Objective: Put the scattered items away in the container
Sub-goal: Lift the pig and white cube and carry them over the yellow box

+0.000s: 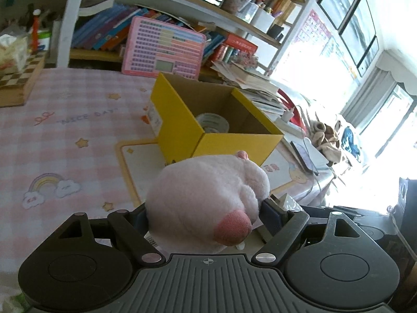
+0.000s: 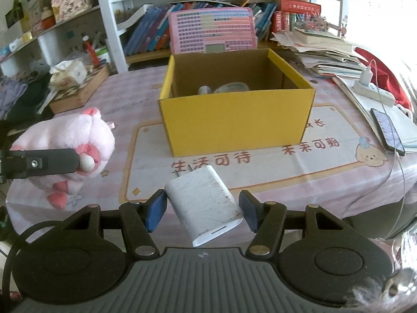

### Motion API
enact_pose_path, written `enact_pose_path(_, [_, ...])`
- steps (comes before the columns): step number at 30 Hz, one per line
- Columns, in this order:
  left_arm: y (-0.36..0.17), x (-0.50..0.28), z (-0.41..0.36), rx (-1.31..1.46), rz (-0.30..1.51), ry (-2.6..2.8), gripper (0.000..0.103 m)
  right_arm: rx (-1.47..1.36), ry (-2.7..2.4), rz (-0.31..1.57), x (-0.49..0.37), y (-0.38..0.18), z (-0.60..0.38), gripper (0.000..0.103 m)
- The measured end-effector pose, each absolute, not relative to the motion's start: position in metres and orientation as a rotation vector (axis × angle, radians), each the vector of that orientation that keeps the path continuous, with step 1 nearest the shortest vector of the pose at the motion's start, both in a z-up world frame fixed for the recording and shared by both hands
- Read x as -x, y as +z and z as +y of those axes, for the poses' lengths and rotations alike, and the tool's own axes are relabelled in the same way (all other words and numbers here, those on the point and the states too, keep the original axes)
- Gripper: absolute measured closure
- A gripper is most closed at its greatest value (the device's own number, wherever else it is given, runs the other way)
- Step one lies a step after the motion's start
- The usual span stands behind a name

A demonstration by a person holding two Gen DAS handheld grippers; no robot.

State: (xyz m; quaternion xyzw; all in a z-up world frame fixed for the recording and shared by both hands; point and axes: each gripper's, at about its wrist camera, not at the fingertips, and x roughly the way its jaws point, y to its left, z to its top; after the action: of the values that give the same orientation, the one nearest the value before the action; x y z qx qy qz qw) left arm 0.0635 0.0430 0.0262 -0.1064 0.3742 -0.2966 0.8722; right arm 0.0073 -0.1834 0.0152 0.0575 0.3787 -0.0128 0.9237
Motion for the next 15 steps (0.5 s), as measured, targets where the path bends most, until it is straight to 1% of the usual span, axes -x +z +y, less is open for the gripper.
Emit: enact_pose_path(15, [0.03,-0.103,0.001,0.188,0.76,-0.645,0.018,-0.122,-0.026,0.771,-0.048,0.014,-0.226,0.044])
